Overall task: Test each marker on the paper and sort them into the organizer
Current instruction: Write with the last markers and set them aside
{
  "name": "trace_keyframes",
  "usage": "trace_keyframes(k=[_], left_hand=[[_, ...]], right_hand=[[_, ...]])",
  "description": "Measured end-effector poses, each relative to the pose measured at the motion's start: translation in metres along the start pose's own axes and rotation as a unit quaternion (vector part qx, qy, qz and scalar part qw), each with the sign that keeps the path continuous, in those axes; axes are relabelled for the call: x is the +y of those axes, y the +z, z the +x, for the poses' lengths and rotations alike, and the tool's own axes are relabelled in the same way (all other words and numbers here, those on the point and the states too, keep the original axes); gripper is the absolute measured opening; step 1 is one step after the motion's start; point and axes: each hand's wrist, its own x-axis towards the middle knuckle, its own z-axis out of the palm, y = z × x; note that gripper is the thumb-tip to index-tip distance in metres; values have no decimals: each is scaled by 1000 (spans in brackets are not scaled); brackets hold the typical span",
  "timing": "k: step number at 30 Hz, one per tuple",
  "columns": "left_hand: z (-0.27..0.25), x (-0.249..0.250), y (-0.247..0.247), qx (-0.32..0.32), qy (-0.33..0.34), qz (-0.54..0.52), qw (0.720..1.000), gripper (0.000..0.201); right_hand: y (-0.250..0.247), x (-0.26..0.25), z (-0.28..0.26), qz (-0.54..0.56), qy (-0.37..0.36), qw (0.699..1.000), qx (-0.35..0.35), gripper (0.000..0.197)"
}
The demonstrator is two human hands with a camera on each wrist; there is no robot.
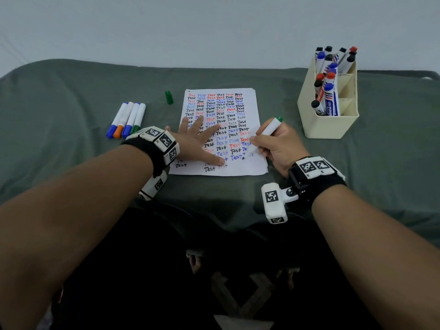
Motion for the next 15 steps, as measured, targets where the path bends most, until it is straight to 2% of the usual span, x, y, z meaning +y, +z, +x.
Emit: trace_keyframes(k=[5, 15], left_hand=[[-2, 0, 0, -3, 3, -4, 1000, 123], [-2, 0, -1, -4, 1, -1, 1000, 122]], right_hand=[[-2, 1, 0, 11, -1, 1000, 20, 31], [-3, 2, 0, 2, -1, 1000, 13, 32]])
